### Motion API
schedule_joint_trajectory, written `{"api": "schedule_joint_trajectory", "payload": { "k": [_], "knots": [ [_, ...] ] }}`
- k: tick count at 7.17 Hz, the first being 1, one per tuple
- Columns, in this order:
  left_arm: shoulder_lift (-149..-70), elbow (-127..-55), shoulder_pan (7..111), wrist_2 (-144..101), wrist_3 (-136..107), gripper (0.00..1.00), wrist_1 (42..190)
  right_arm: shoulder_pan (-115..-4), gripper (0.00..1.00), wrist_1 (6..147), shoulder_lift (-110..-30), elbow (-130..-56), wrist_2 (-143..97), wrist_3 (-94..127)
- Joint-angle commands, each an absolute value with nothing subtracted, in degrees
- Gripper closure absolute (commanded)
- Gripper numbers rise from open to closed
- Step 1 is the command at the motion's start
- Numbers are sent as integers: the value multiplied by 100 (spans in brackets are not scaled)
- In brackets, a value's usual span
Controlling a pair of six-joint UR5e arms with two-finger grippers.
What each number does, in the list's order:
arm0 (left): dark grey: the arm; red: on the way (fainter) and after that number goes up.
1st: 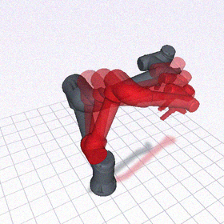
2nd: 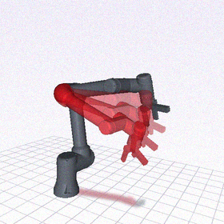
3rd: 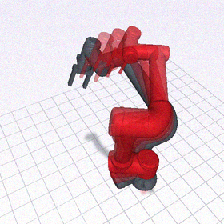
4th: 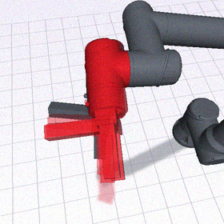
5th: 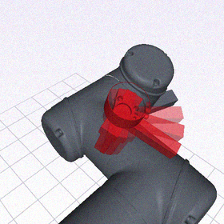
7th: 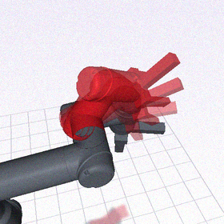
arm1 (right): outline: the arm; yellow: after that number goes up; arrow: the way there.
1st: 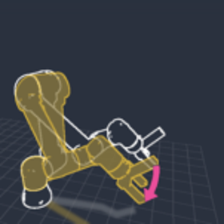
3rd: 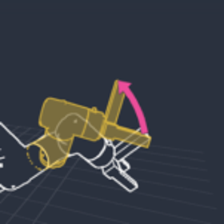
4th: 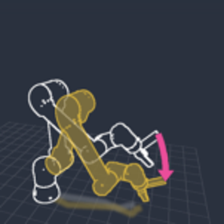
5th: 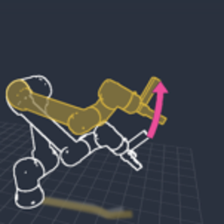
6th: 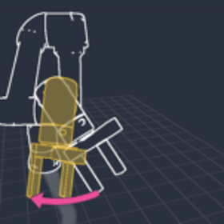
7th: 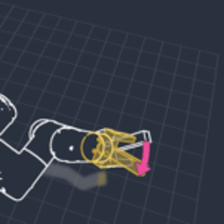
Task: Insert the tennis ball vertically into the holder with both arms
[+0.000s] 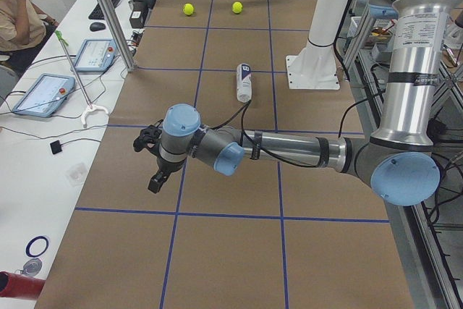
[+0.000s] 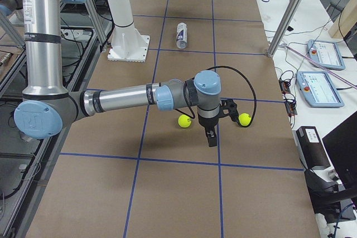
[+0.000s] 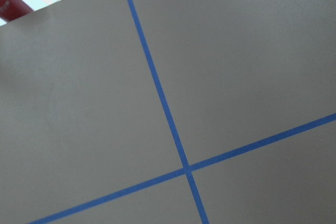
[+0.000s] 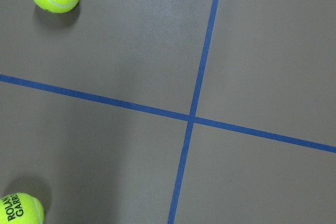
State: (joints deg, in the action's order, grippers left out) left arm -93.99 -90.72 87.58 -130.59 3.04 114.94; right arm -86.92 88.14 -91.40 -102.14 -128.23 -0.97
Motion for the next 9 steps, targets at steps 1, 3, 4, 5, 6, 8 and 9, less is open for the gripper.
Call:
{"api": "schedule_joint_trajectory", "payload": {
  "k": [1, 3, 4, 5, 6, 8, 9],
  "knots": [
    [-9648, -9088, 8493, -13402, 316, 0, 11933, -8692, 1, 8815, -9141, -10213, -12823, -97],
    [-9703, -9070, 7844, -13386, 343, 1, 13693, -8692, 1, 8815, -9141, -10213, -12832, -88],
    [-9877, -9079, 7561, -13368, 264, 1, 14102, -8692, 1, 8815, -9141, -10204, -12832, -88],
    [-10105, -9079, 7358, -13377, 264, 2, 14133, -8692, 1, 8815, -9141, -10204, -12832, -88],
    [-10325, -9157, 7122, -13377, 264, 1, 14142, -8692, 1, 8815, -9141, -10204, -12841, -88],
    [-10659, -9298, 6559, -13368, -58, 0, 14124, -8692, 1, 8815, -9141, -10195, -12841, -79],
    [-10853, -9368, 6278, -13386, -296, 0, 14115, -8692, 1, 8815, -9141, -10195, -12841, -79]
  ]
}}
